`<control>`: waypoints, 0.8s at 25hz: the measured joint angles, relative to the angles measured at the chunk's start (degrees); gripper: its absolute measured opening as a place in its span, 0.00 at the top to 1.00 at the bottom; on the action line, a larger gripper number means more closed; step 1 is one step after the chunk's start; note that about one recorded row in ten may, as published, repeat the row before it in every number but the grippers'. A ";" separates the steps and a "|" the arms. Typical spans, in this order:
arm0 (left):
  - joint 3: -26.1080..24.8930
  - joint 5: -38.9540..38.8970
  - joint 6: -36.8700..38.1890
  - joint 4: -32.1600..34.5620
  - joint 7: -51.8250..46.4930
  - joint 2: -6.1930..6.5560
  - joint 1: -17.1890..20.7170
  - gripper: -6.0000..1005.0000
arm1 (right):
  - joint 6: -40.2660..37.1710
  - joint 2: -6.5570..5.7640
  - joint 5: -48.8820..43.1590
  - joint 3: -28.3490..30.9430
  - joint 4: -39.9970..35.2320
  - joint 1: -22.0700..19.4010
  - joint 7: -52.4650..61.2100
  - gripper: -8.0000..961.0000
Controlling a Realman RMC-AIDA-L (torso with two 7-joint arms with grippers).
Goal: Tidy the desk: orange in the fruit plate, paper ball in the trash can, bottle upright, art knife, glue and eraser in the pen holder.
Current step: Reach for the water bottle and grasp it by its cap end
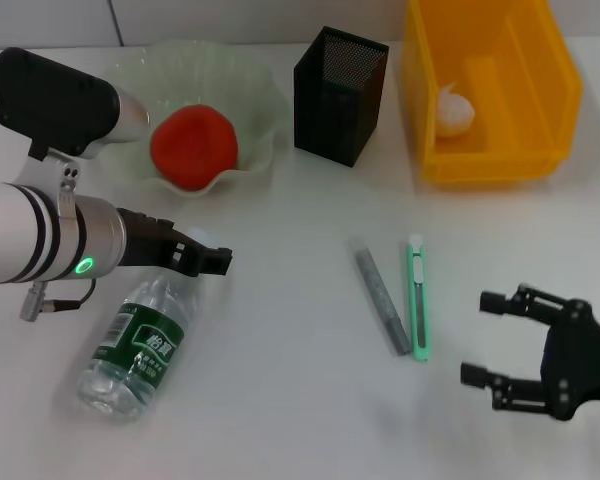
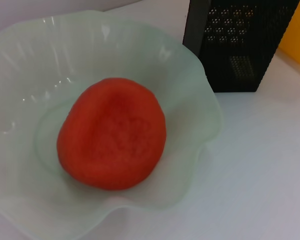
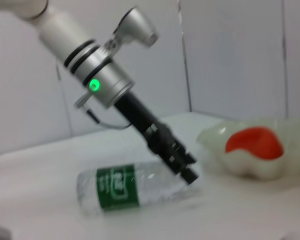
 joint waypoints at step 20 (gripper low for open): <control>0.25 0.65 1.47 -5.48 0.17 0.27 -4.50 0.22 | 2.65 0.16 -0.74 0.08 1.83 0.77 0.35 0.13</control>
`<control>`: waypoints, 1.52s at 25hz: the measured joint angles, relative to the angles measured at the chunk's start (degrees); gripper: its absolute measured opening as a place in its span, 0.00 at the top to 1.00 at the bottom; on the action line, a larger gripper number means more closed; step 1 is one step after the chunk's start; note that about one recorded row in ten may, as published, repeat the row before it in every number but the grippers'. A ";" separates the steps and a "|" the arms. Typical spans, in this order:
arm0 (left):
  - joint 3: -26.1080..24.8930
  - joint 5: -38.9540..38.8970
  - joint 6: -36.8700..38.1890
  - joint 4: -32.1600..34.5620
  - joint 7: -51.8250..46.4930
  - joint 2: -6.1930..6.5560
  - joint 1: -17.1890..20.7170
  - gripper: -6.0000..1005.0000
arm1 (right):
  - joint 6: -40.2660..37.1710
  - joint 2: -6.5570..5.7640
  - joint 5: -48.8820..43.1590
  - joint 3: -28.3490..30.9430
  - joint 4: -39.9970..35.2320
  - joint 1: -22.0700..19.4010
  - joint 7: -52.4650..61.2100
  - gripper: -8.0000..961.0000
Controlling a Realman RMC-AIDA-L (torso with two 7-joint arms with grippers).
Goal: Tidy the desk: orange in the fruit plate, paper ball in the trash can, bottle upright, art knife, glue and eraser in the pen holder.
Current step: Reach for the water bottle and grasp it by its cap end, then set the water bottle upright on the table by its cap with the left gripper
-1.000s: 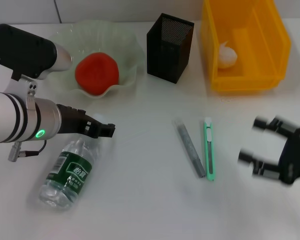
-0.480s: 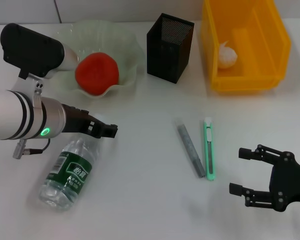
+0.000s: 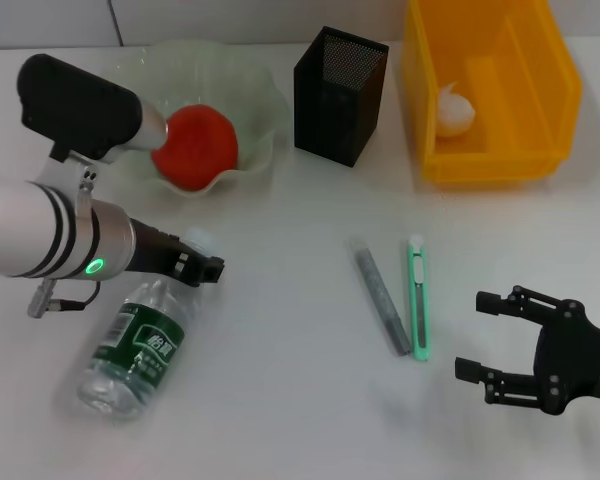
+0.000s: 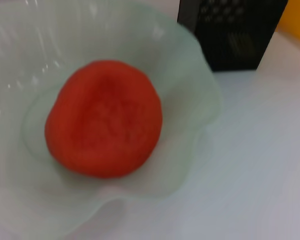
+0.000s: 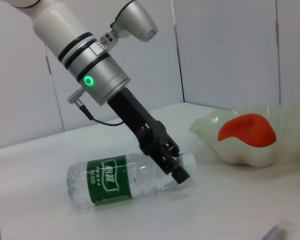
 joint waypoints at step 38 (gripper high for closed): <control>-20.50 -50.28 2.64 1.08 63.22 0.34 14.03 0.50 | 2.06 -0.09 0.16 0.09 0.77 1.67 3.94 0.13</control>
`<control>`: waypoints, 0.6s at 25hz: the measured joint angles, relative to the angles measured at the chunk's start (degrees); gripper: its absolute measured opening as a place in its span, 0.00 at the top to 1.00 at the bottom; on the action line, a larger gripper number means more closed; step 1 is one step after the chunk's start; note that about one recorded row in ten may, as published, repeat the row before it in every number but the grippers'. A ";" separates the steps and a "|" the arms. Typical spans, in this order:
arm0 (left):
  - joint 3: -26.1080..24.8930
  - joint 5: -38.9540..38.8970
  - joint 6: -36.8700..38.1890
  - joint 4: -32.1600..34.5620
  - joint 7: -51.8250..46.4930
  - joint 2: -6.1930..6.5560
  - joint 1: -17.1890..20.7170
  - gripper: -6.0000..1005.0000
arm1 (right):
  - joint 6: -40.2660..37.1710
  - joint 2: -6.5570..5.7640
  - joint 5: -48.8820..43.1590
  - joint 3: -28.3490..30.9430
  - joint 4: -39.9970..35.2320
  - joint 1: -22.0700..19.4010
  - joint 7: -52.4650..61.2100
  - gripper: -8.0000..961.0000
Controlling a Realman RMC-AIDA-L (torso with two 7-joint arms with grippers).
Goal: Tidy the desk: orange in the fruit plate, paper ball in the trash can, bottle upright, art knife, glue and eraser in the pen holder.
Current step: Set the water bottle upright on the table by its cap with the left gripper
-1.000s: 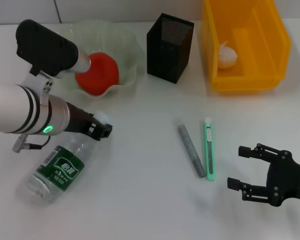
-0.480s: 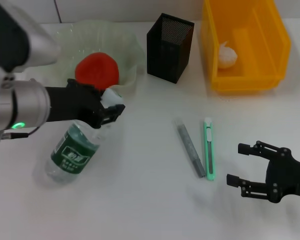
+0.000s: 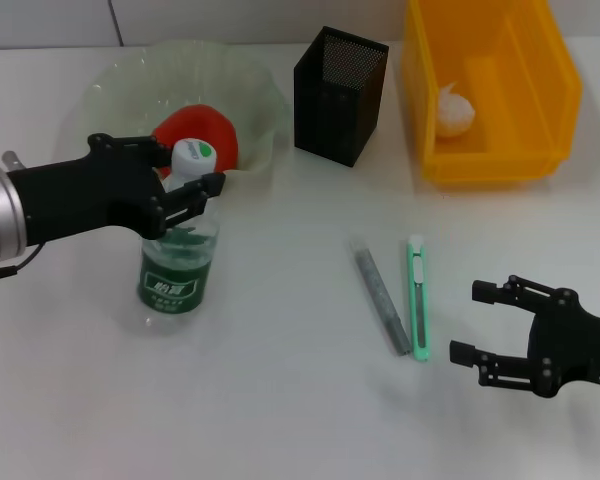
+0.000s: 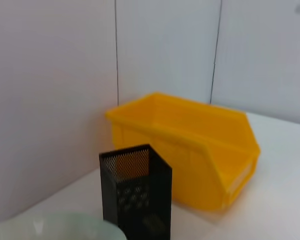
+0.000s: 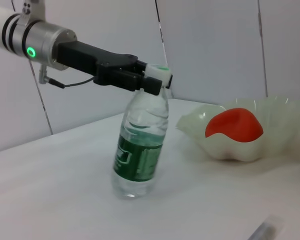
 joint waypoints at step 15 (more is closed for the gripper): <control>-2.05 -3.68 -0.60 -0.98 6.09 -0.09 1.35 0.47 | 0.06 0.01 -0.35 -0.04 -0.29 0.80 2.15 0.13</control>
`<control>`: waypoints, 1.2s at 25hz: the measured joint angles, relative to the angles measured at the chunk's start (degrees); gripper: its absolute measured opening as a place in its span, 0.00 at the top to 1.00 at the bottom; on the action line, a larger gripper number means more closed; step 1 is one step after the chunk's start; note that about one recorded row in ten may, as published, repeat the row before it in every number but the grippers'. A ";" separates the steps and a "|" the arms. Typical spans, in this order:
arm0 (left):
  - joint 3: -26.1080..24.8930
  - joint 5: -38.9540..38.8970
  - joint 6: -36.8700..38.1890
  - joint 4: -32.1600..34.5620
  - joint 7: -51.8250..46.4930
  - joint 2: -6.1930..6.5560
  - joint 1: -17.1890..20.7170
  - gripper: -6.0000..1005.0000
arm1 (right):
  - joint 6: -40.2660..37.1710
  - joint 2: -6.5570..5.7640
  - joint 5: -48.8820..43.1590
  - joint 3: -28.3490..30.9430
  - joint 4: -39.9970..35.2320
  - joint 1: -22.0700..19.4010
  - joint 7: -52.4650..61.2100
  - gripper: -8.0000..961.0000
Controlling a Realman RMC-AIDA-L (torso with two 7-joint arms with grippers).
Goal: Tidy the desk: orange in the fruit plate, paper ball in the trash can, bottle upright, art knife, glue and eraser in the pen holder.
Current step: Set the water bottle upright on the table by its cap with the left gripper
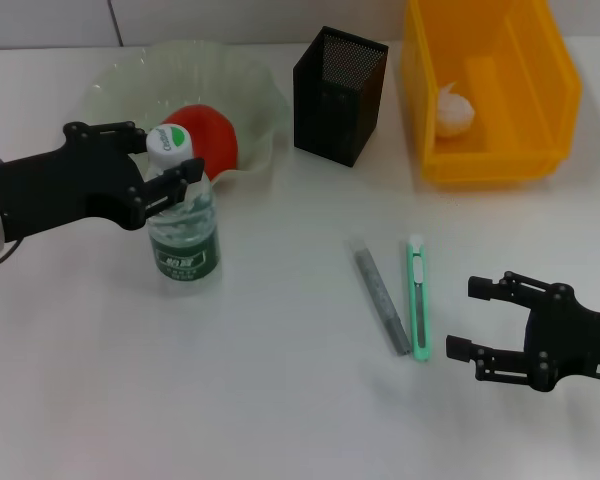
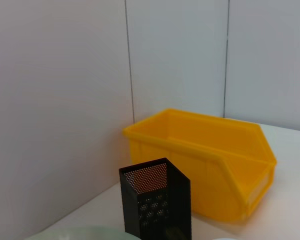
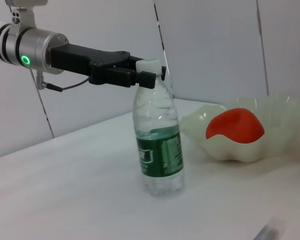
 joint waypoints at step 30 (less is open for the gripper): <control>-0.47 -3.53 -0.36 -3.36 4.17 -0.20 -1.01 0.40 | -0.15 -0.10 -0.07 -0.22 -0.05 0.59 1.22 0.13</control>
